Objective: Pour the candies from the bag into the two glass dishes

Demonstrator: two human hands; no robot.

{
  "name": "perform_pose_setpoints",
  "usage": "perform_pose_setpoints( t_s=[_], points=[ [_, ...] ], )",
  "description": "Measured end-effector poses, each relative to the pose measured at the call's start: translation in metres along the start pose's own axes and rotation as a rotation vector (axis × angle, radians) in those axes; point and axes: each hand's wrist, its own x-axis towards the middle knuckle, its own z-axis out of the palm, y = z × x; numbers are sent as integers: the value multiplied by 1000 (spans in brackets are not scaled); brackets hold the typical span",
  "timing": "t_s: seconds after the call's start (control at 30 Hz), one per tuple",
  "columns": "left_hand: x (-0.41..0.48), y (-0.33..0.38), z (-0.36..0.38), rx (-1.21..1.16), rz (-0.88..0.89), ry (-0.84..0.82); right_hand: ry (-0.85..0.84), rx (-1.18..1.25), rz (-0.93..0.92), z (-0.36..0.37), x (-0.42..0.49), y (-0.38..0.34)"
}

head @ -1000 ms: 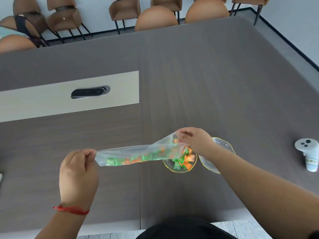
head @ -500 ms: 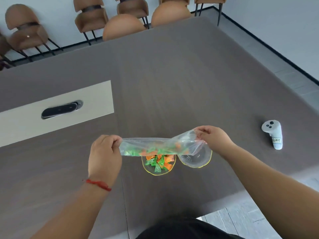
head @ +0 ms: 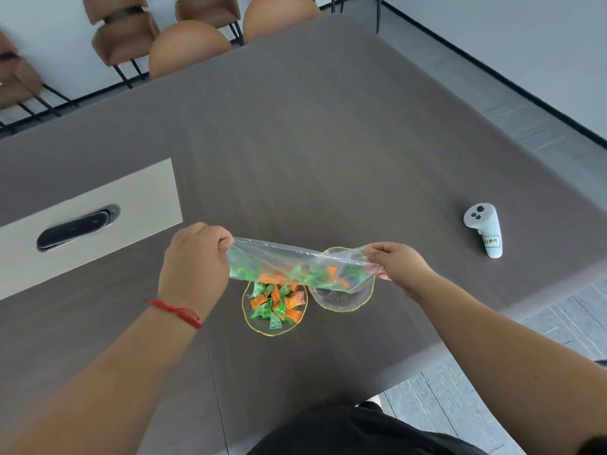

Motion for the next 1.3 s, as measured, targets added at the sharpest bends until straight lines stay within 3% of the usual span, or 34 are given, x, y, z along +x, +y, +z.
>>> perform_pose_setpoints(
  t_s=[0.2,1.3],
  points=[
    [12,20,-9,51,90,-64,-7,25,62,-7,2,3],
    [39,90,-35,74,205,-133,-5,73,120,-18,15,14]
  ],
)
